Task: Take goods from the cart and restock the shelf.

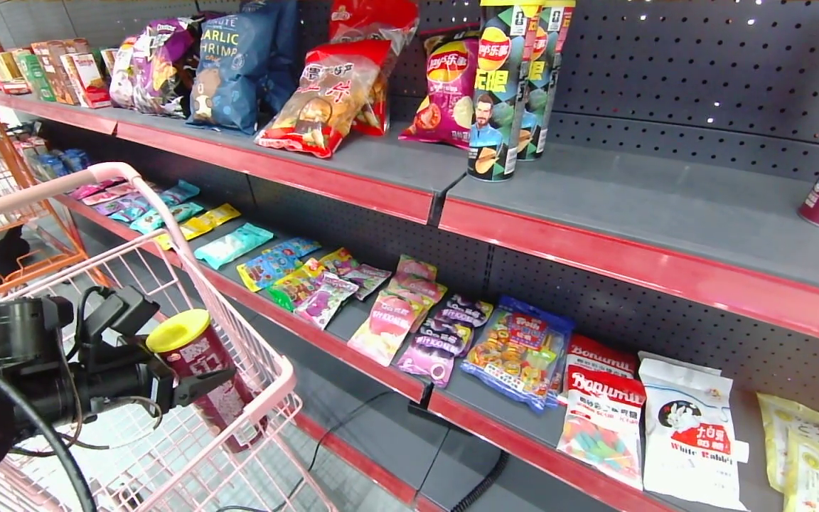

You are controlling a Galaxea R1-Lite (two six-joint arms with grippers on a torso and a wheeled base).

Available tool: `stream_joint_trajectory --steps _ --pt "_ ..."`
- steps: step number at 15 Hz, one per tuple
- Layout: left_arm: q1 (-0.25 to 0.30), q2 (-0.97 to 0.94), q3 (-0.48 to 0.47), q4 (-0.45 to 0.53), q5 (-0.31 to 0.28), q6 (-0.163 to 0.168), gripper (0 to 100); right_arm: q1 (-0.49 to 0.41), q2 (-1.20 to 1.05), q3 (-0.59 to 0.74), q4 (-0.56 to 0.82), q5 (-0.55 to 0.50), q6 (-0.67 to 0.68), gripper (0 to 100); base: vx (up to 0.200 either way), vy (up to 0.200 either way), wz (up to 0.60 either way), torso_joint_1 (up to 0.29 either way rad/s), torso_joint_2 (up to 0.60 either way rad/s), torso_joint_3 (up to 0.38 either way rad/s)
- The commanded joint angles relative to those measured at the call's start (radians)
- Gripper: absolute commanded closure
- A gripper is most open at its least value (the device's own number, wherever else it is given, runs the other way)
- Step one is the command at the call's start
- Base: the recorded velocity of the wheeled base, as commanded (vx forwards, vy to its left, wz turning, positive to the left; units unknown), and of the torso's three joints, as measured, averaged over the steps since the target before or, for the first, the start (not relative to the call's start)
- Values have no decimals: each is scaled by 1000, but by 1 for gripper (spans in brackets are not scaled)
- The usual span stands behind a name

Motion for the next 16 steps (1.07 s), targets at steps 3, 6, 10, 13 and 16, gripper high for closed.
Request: stream_joint_trajectory --steps 3,6,10,13,16 --pt "1 61 3 -16 -6 66 0 -1 0 0 0 0 0 0 0 0 0 0 0 0" --pt "1 92 12 -96 -20 62 100 1 0 0 0 0 -2 0 0 0 0 0 0 0" --pt "1 8 52 -91 -11 16 100 1 0 0 0 0 -2 0 0 0 0 0 0 0" --pt "2 -253 35 -35 115 -178 100 1 0 0 0 0 0 0 0 0 0 0 0 0" --pt "5 -477 -47 96 328 -317 100 1 0 0 0 0 -2 0 0 0 0 0 0 0"
